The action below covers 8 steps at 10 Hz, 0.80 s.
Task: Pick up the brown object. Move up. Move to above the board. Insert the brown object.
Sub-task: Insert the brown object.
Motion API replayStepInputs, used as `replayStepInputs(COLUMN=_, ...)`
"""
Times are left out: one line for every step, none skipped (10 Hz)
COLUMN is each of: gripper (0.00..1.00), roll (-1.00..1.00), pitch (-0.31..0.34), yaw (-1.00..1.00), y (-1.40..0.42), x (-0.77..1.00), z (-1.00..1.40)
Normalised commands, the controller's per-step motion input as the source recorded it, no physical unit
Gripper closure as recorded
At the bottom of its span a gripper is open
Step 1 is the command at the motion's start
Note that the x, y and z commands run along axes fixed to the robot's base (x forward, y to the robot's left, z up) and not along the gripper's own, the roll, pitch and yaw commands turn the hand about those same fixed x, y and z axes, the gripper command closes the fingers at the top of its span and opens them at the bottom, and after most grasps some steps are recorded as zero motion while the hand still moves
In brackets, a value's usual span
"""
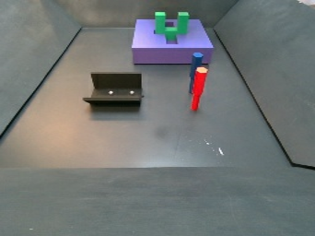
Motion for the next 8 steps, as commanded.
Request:
replayStepInputs(gripper=1.00, roll=0.05, pitch=0.041, yaw=-0.81, y=-0.06, x=0.11, z=-0.21)
replayStepInputs(gripper=1.00, roll=0.03, pitch=0.069, yaw=-0.81, y=-0.03, x=0.08, z=-0.22)
replayStepInputs(gripper=1.00, roll=0.01, pitch=0.090, yaw=-0.82, y=-0.01, x=0.07, z=-0.24)
replayStepInputs(gripper=1.00, roll=0.00, pitch=0.117, yaw=-0.82, y=0.00, x=0.04, z=-0.25)
replayStepInputs(gripper=1.00, roll=0.00, pitch=0.123, yaw=-0.86, y=0.00, x=0.00, z=-0.26)
replayStepInputs(gripper=1.00, roll=0.00, pitch=0.127, yaw=-0.87, y=0.00, x=0.00, z=-0.25)
replayStepInputs(gripper=1.00, roll=0.00, pitch=0.117, yaw=-0.89, y=0.00, x=0.00, z=-0.24)
replayStepInputs(gripper=1.00, roll=0.00, pitch=0.124, yaw=-0.66, y=-0.05, x=0.24, z=-0.16)
